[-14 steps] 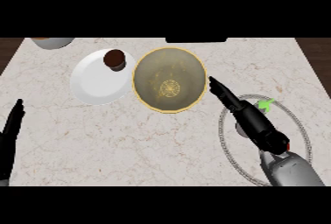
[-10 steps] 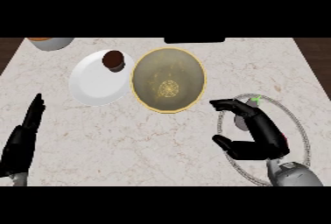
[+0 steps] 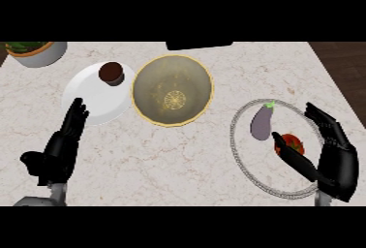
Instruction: Pick the tomato from the placemat and place it in the bowl
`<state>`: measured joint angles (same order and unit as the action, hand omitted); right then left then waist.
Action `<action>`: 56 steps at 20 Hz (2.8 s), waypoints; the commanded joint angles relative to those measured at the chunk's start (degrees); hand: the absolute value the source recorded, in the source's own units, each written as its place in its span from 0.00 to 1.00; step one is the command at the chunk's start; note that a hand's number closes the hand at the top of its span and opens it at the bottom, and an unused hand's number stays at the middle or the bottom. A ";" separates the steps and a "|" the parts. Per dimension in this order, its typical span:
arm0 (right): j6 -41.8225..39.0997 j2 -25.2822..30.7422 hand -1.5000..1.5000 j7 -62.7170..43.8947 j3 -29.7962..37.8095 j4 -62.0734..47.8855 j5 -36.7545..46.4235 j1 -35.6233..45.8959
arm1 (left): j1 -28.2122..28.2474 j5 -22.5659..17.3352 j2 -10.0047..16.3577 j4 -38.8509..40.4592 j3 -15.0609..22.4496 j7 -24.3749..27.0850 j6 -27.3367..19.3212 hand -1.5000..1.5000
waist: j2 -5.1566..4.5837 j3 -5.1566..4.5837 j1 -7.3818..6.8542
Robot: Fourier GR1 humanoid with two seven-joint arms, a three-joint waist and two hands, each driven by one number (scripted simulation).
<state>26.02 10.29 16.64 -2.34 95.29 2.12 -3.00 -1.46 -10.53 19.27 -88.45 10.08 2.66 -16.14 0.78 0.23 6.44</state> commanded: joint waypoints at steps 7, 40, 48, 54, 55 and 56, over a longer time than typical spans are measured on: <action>10.68 -8.46 0.00 18.08 2.49 17.91 0.97 -24.51 | -5.09 -0.97 -2.59 1.00 1.60 -4.07 3.22 0.50 | -0.61 -0.27 -5.14; -6.98 -0.25 0.00 -18.07 7.48 20.12 3.52 -25.30 | -4.17 5.29 -8.13 -0.53 -2.03 -5.00 7.58 0.50 | -0.70 -0.23 -6.17; -7.31 -5.37 0.00 -12.15 6.99 15.84 2.96 -22.89 | -10.45 10.39 -12.95 3.44 -1.18 -7.57 5.28 0.50 | -0.77 -0.23 -6.10; -8.47 -7.61 0.00 -10.54 6.63 10.17 2.17 -18.80 | -5.82 9.65 -11.63 -2.62 -2.28 -9.60 8.14 0.50 | -0.75 -0.22 -6.40; -11.05 -7.02 0.00 -3.94 9.52 7.55 -1.32 -23.19 | -6.50 11.35 -13.59 -6.28 -0.49 -13.56 4.91 0.50 | -0.70 -0.20 -6.25; -11.62 -5.78 0.00 -8.45 10.37 9.09 -1.05 -20.20 | -5.82 10.03 -12.22 -0.53 -3.79 -6.27 8.33 0.50 | -0.76 -0.23 -6.27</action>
<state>16.40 3.88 7.71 5.44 106.79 3.14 -25.49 -7.82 -0.95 7.32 -90.40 7.82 -6.11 -8.97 0.04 0.02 0.19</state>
